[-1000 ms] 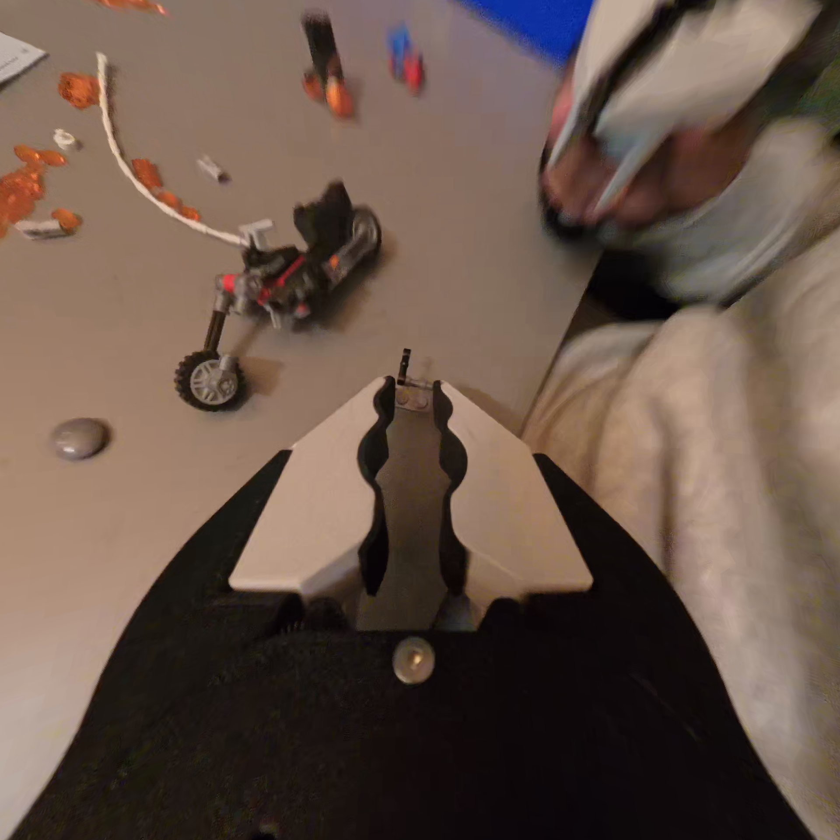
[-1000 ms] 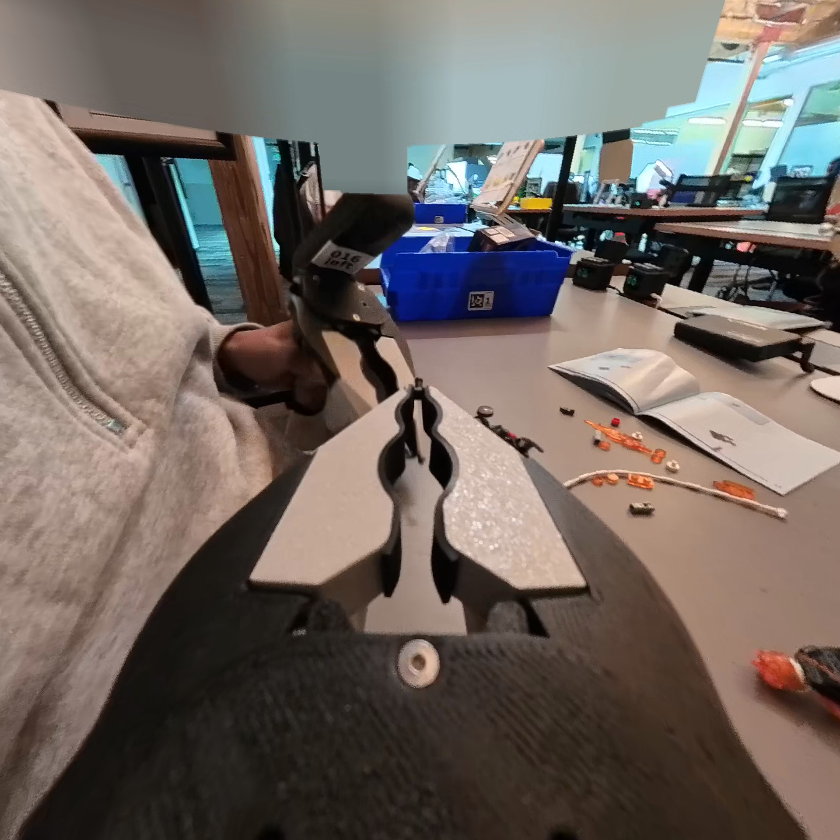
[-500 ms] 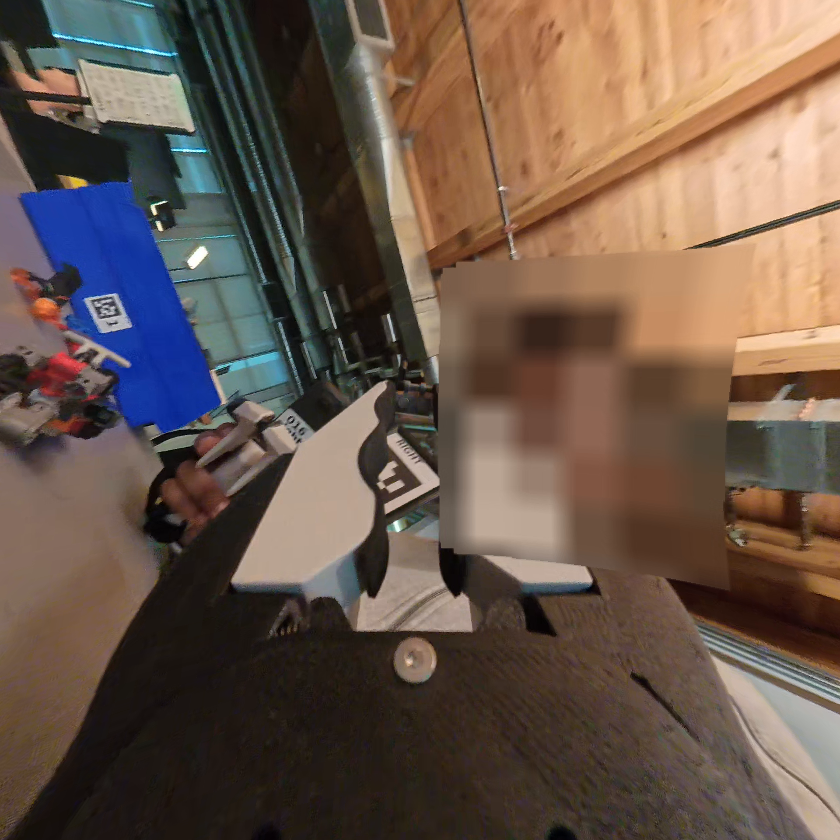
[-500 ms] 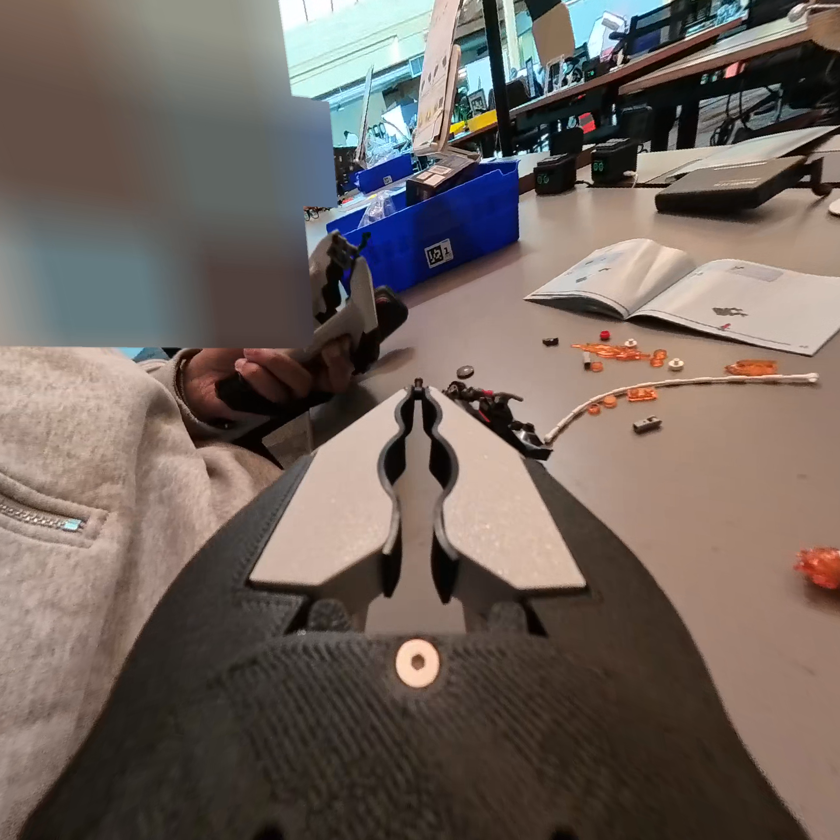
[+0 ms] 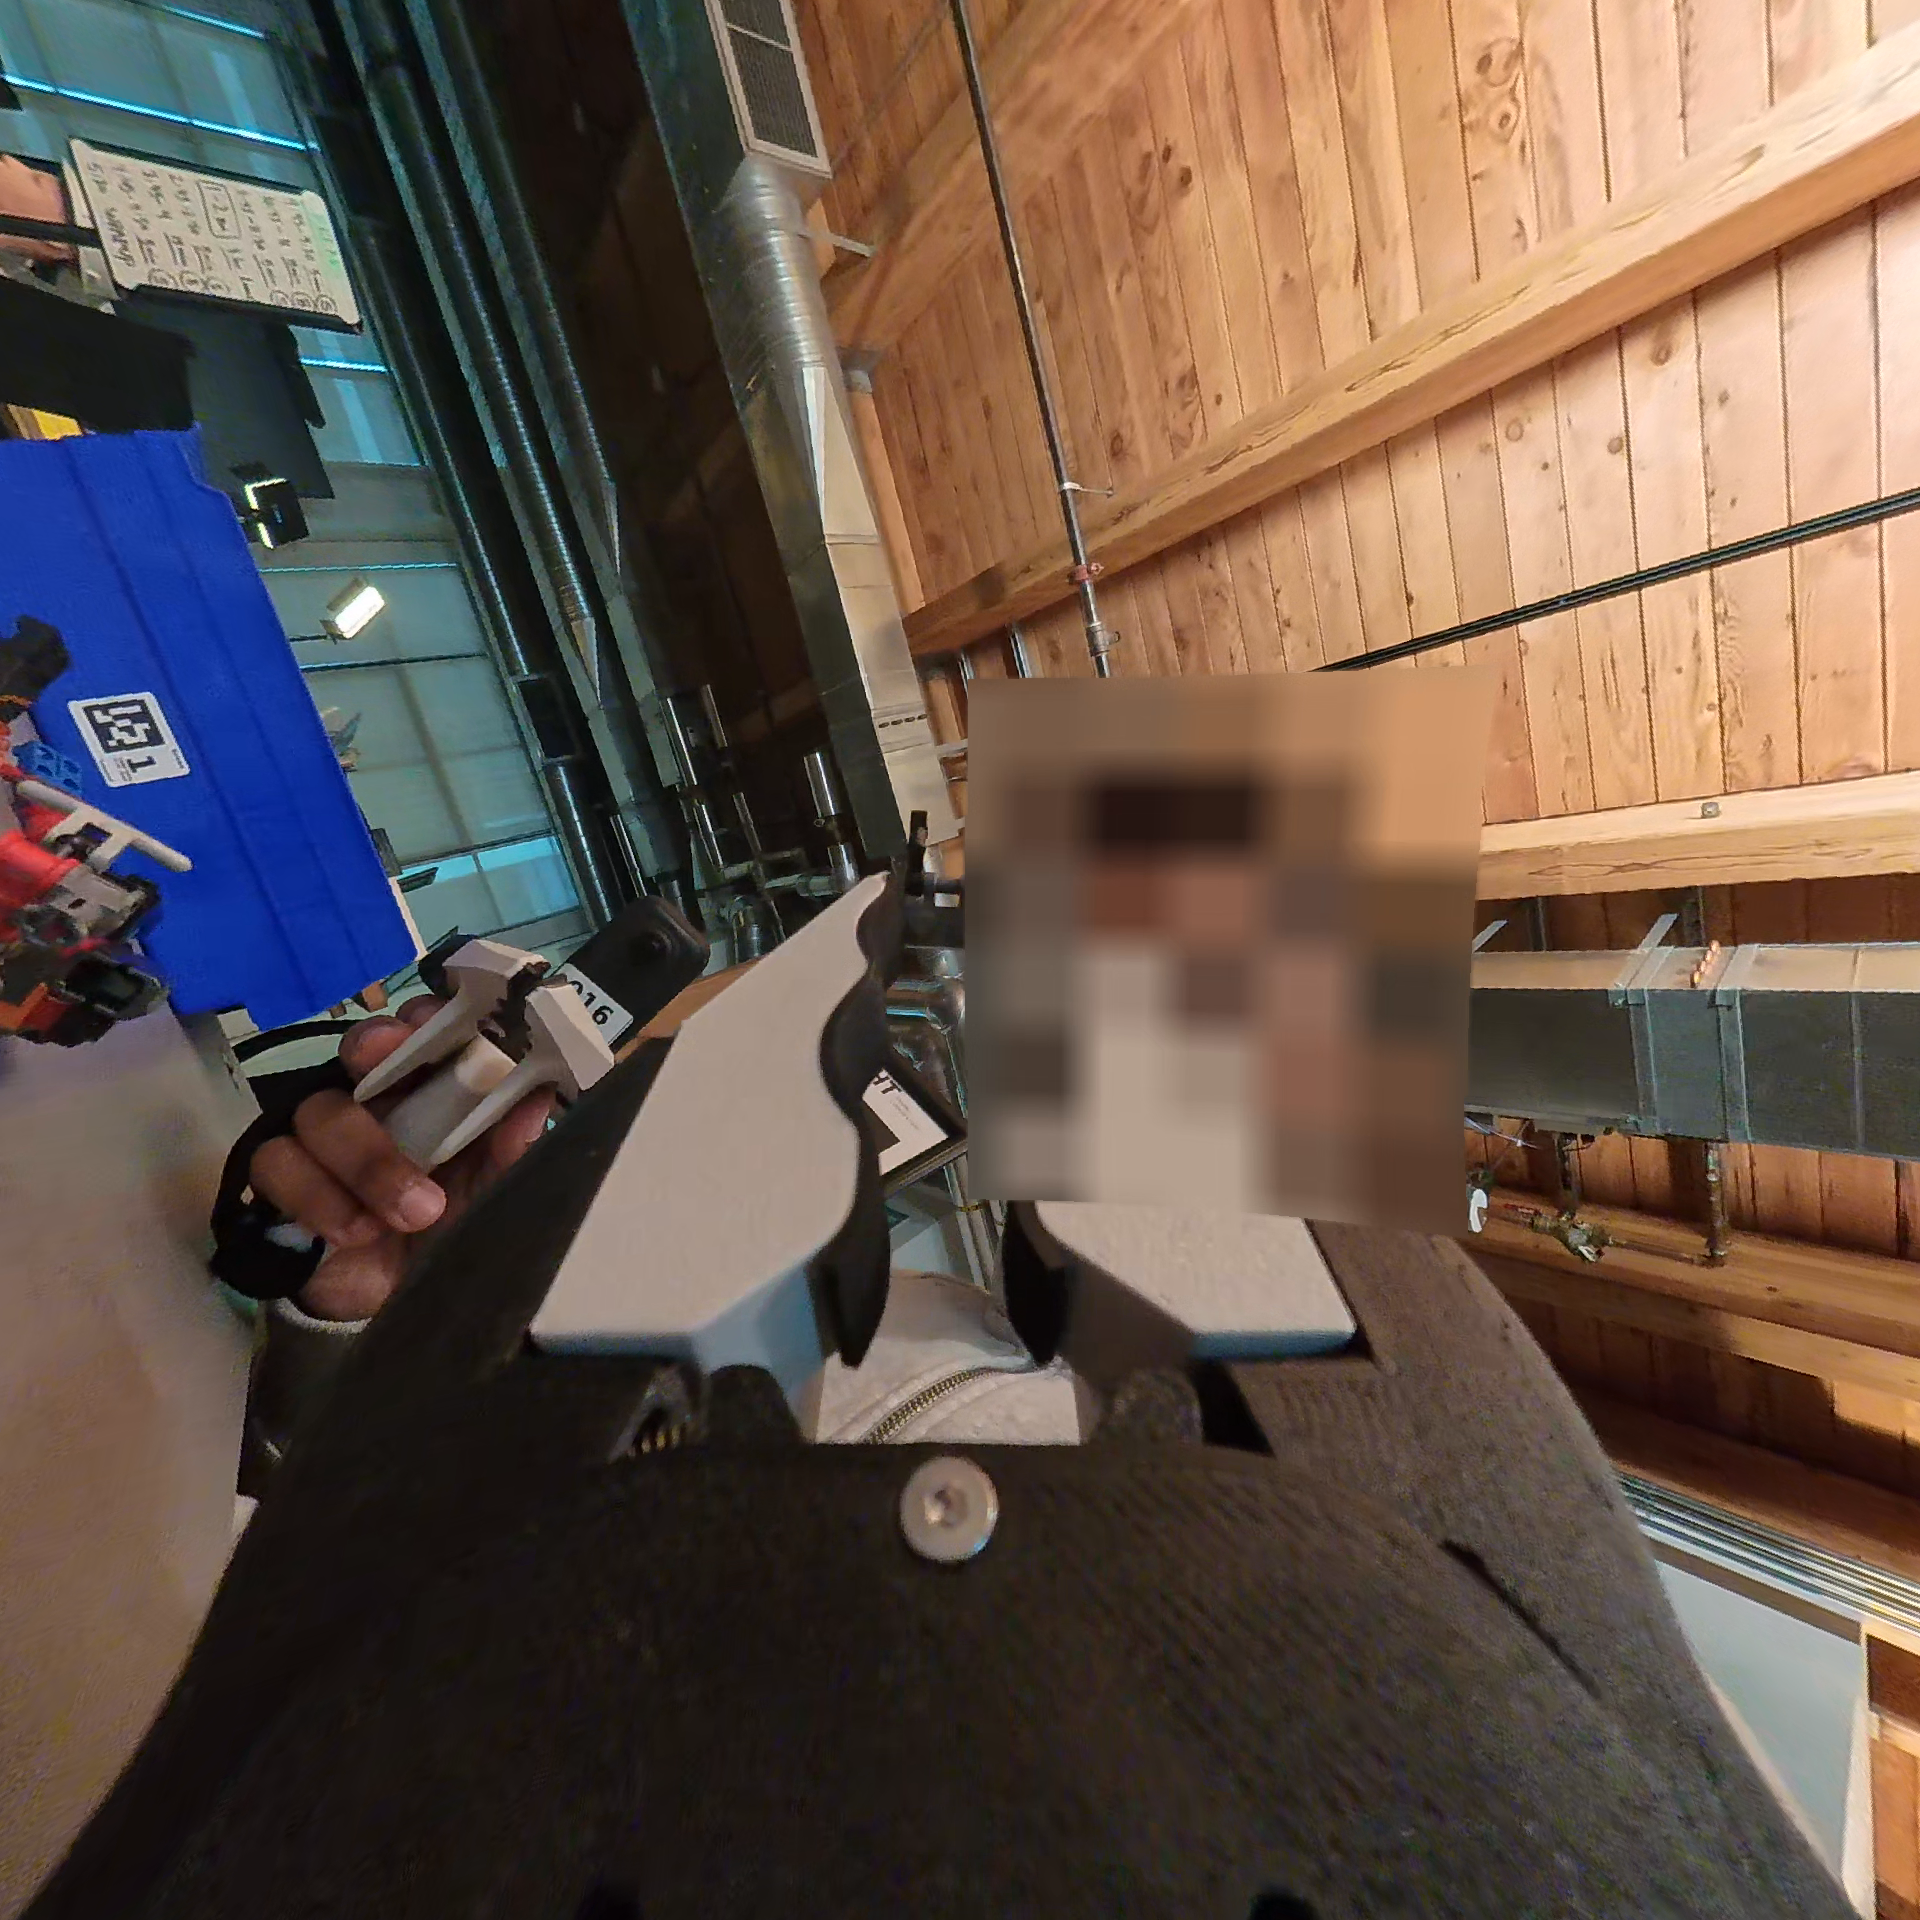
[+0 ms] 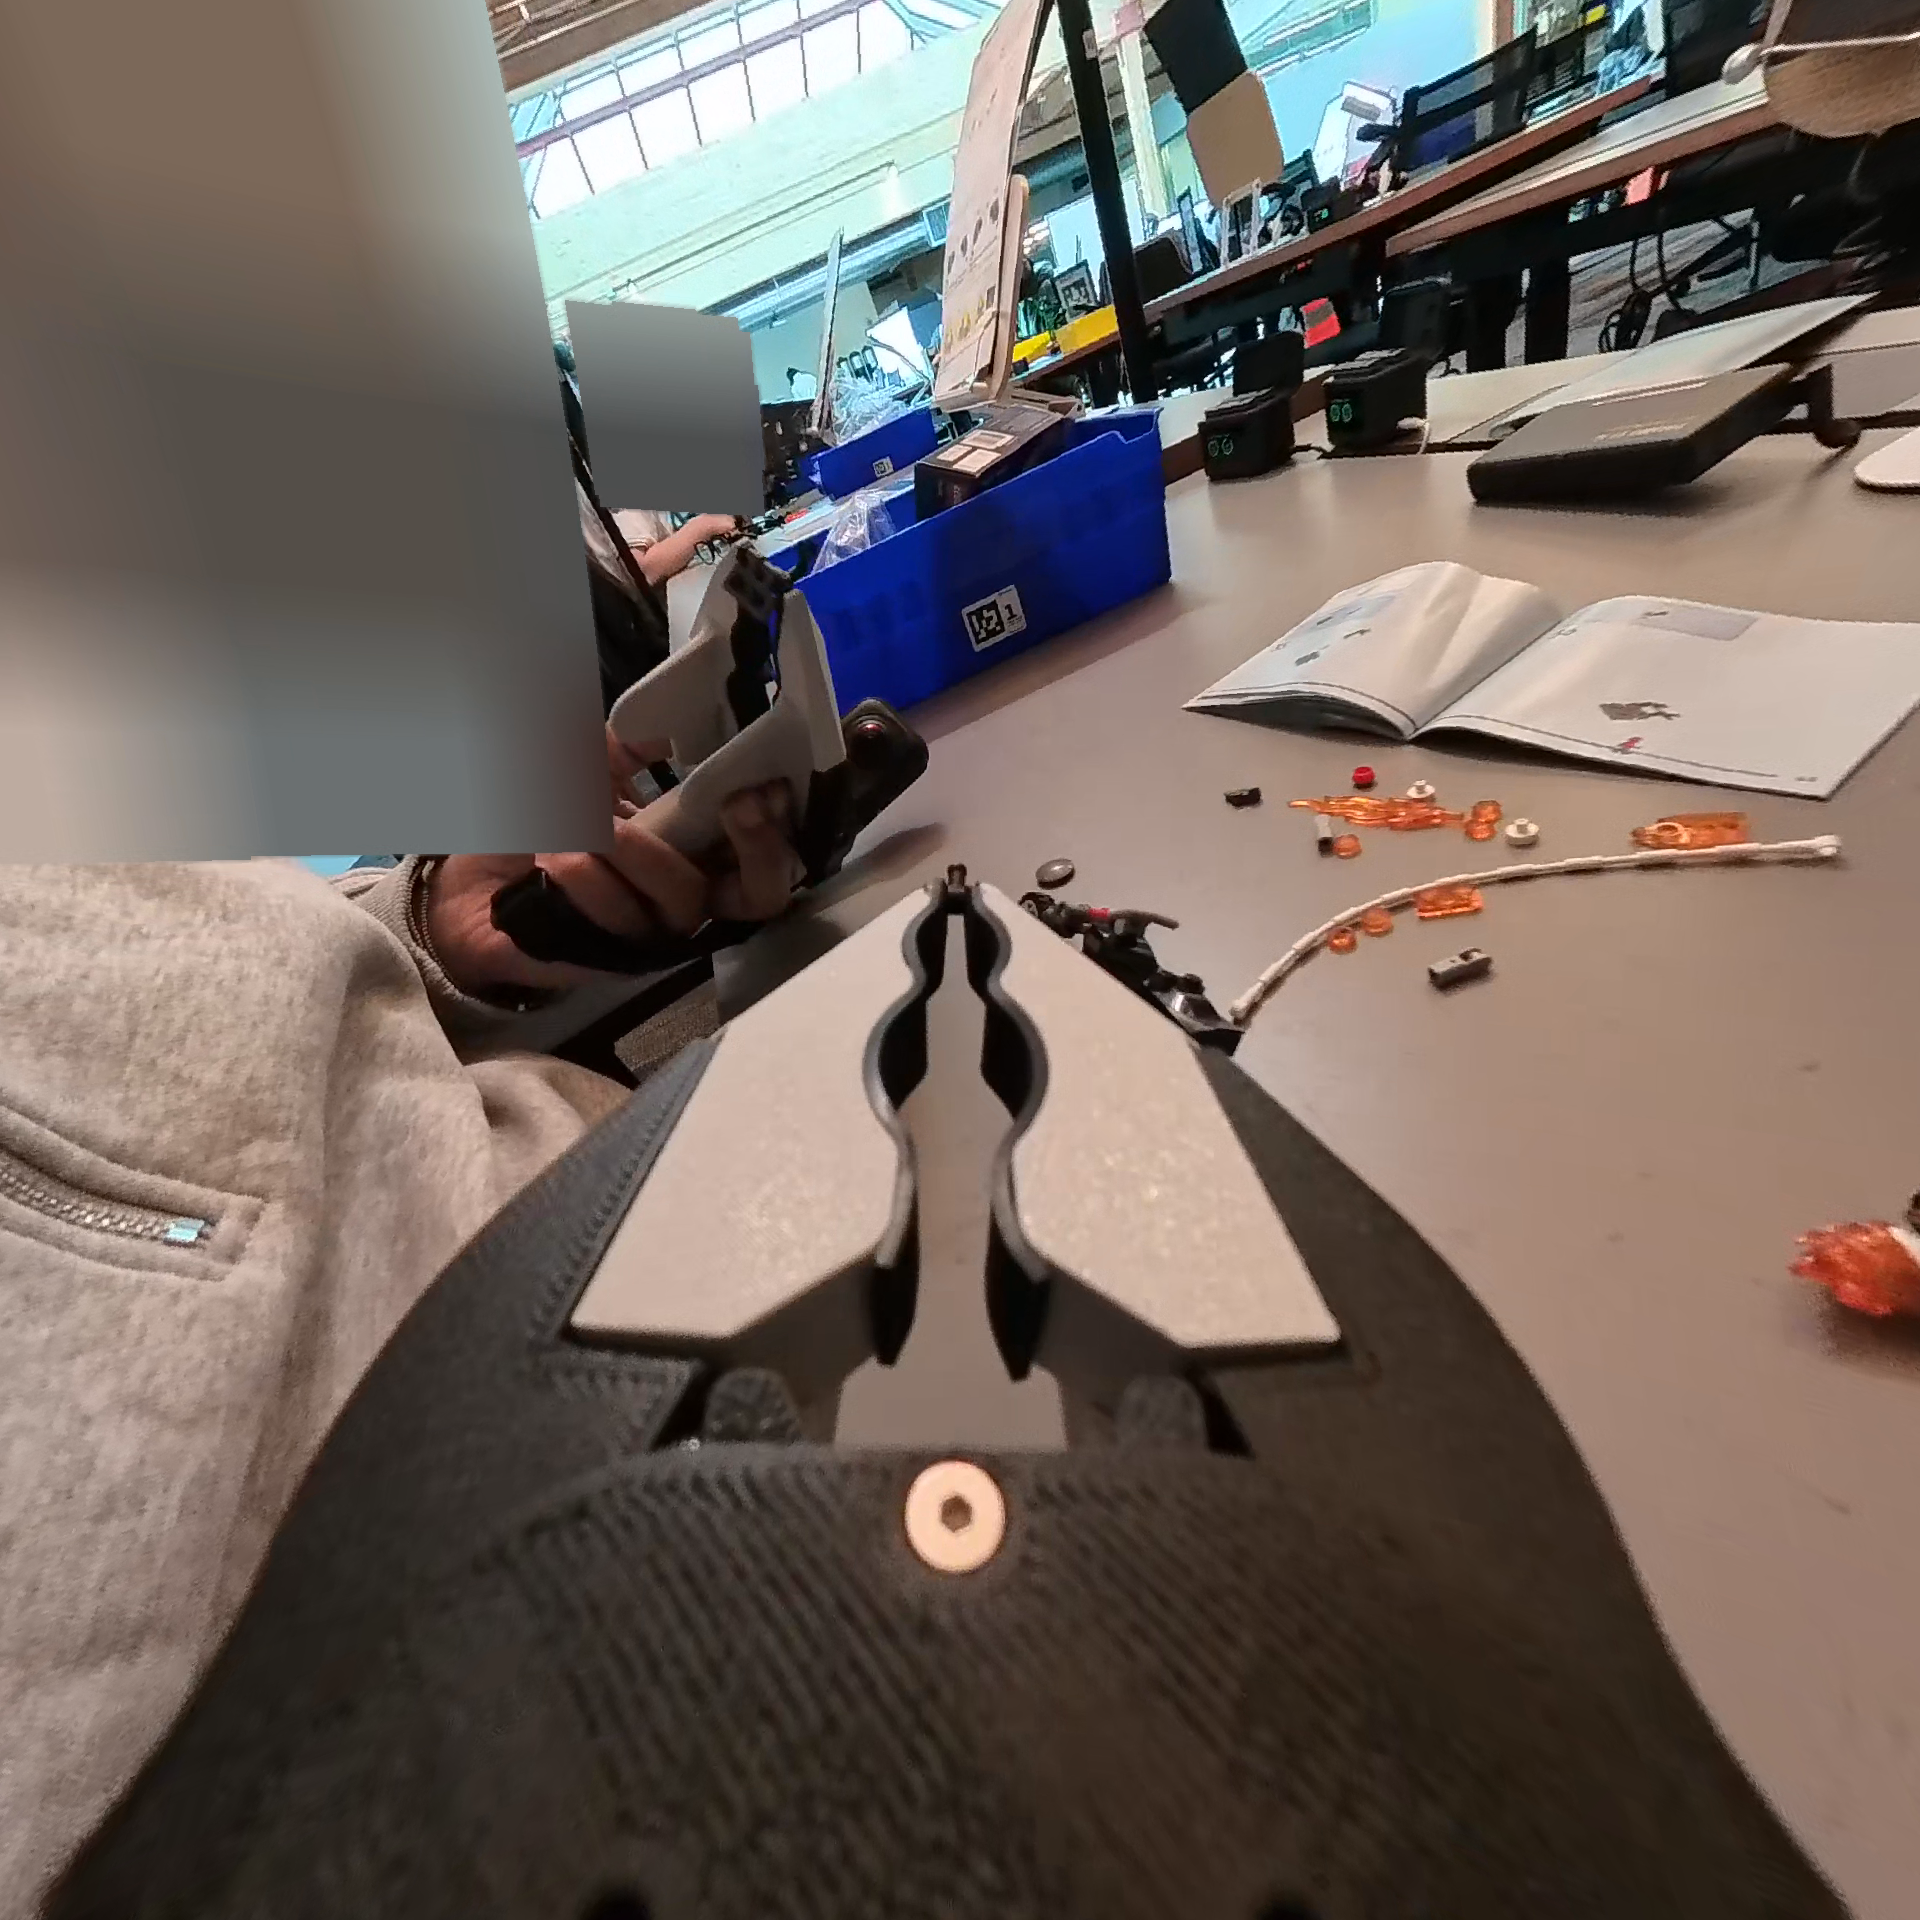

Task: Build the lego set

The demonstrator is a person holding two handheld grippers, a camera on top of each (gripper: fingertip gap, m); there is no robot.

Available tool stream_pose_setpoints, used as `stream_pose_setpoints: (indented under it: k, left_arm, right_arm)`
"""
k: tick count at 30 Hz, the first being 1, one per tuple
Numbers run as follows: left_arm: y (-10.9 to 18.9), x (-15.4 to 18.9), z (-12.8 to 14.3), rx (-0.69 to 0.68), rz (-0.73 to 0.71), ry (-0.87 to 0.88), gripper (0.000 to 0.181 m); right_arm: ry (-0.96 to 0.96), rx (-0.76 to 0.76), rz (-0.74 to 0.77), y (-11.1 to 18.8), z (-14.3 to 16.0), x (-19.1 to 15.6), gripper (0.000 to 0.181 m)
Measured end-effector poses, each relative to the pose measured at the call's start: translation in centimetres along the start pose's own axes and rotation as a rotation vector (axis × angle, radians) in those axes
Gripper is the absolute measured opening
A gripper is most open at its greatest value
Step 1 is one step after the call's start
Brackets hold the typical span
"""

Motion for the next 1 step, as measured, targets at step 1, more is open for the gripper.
stream_pose_setpoints:
  k: [1]
  left_arm:
    - [0.01, 0.01, -0.04, 0.002, 0.002, 0.000, 0.013]
  right_arm:
    - [-0.001, 0.000, 0.000, 0.00, 0.00, 0.01, 0.000]
Point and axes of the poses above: each gripper's, where its closed fingertips meet, y back along the fingers, z out of its underside, x = y × z across the jaws, the point moved 9 cm from there along y, back along the fingers, and after that the axes turned 9 degrees about -z, right-handed, at the moved point
